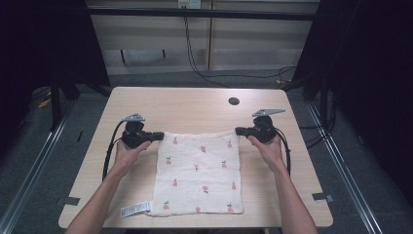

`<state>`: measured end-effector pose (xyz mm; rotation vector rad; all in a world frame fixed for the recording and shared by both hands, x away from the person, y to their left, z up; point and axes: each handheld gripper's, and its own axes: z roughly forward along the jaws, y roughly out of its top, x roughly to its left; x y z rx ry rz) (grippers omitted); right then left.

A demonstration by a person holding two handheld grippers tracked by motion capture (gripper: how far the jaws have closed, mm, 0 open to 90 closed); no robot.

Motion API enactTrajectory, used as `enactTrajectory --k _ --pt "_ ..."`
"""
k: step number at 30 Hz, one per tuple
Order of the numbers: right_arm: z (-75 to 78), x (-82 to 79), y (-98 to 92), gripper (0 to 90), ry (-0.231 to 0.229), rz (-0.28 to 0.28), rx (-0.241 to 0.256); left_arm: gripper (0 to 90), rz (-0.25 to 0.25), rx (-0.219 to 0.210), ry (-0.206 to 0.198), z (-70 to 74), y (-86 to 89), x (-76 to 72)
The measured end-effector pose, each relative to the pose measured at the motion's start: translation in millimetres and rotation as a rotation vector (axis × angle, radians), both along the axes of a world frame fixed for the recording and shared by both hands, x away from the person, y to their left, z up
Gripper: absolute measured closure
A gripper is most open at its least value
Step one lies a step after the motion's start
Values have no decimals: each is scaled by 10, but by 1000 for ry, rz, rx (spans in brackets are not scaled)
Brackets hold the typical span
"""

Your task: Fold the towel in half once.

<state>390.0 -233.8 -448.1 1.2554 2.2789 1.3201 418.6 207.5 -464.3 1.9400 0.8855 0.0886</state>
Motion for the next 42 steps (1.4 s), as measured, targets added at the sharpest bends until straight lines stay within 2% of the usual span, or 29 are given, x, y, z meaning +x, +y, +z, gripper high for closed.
enactTrajectory --k 4,6,9,12,14,18,22,24,28,29,30,32,36,42 --pt "130 16 0 886 -25 -3 27 882 0 -26 -34 120 10 -34" --pt "154 -1 11 887 -29 5 31 882 -10 -64 -44 148 21 -88" --pt "141 -66 22 886 -7 29 30 882 -24 -38 -61 136 16 -185" --pt "139 -149 0 886 -4 36 43 882 -27 -36 -58 114 59 -234" --pt "170 -254 -35 887 -16 41 51 882 -33 -31 -58 122 76 -274" --pt "217 -340 -65 886 -31 44 57 883 -50 -47 -67 164 98 -372" --pt "274 -431 -68 887 -33 53 49 883 -64 -33 -79 209 101 -483" --pt "299 -479 -72 887 -39 61 61 883 -68 -35 -84 232 106 -538" --pt "330 -561 -64 886 -47 68 45 882 -78 -56 -79 257 142 -628" --pt "339 -602 -62 886 -51 66 37 882 -89 -87 -55 246 161 -654" --pt "339 -602 -62 886 -51 66 37 883 -89 -87 -55 246 161 -654" --pt "344 -643 -60 887 -54 65 32 883 -85 -62 -59 253 164 -689" --pt "348 -717 -47 887 -57 76 19 883 -108 -46 -73 299 148 -779" --pt "363 -856 -49 887 -60 84 23 882 -113 -44 -88 352 192 -873"
